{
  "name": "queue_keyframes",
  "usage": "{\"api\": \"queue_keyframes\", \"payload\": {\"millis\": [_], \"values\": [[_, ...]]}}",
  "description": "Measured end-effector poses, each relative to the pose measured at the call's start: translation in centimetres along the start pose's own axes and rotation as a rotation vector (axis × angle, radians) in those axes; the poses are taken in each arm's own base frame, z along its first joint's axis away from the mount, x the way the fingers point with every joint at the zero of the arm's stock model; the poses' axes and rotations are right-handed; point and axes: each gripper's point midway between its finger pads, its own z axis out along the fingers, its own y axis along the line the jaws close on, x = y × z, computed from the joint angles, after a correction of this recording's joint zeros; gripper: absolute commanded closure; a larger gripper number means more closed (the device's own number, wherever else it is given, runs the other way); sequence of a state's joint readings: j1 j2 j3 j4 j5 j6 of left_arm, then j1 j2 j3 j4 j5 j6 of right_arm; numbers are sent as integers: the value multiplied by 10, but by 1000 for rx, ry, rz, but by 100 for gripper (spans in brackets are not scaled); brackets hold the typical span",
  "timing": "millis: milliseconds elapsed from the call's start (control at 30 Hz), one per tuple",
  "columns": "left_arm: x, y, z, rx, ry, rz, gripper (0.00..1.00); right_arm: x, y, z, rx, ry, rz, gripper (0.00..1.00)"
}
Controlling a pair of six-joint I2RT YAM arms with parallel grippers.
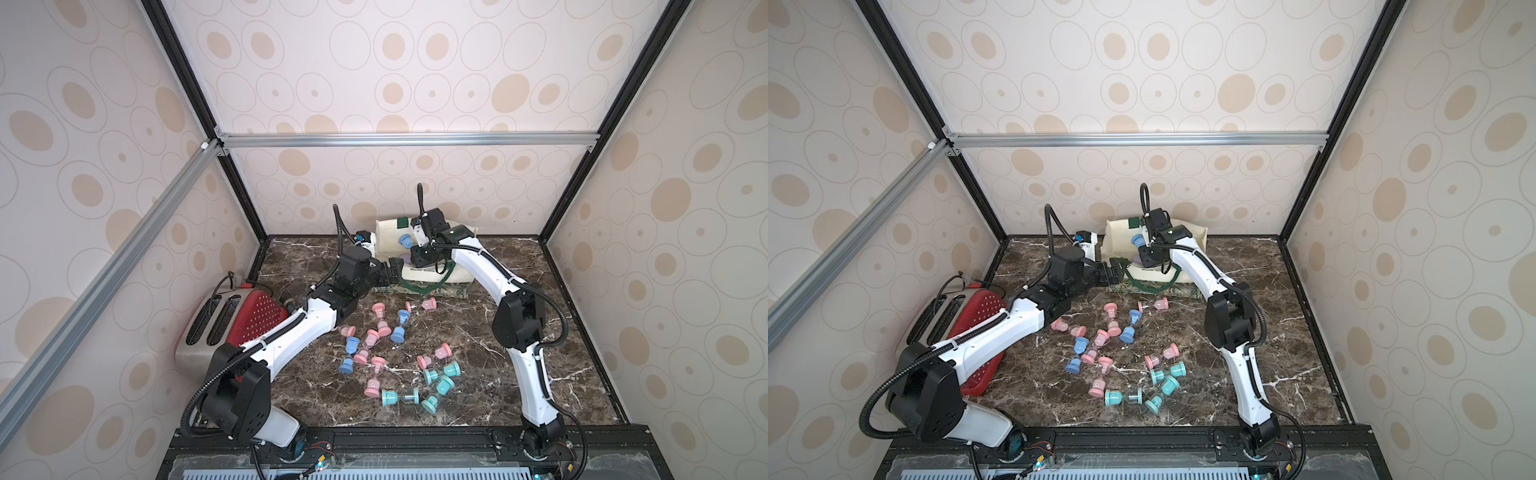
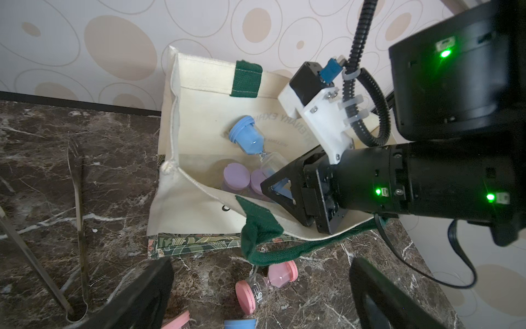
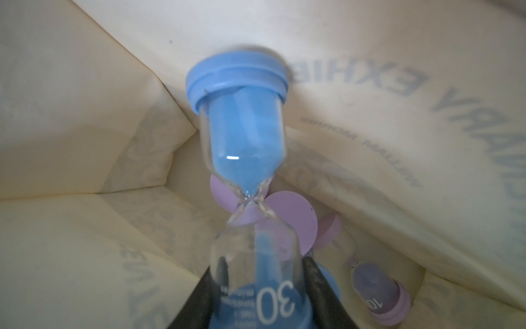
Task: Put the hourglass into the canvas bag
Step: Place the hourglass in the canvas bag.
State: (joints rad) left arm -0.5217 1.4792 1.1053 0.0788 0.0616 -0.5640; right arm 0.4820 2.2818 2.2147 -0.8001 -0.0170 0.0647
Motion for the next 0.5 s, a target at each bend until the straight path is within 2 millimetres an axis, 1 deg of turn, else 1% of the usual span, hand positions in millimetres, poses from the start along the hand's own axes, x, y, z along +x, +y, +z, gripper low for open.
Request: {"api": "queue_keyframes", "payload": {"millis": [67, 233, 300, 400, 500], "values": [[-1, -1, 0, 3, -4, -1, 2, 3, -2, 2, 9, 7, -3, 78], [-2, -2, 0, 9, -7, -1, 2, 10, -6, 8, 28, 28, -6, 63], [-2, -2, 0, 10, -7, -2, 3, 10, -7, 8, 33, 30, -5, 56], [-2, -2, 0, 10, -6, -2, 3, 10, -8, 8, 42, 29, -7, 50], [-2, -2, 0, 12, -5, -1, 2, 10, -10, 7, 47, 27, -10, 41]]}}
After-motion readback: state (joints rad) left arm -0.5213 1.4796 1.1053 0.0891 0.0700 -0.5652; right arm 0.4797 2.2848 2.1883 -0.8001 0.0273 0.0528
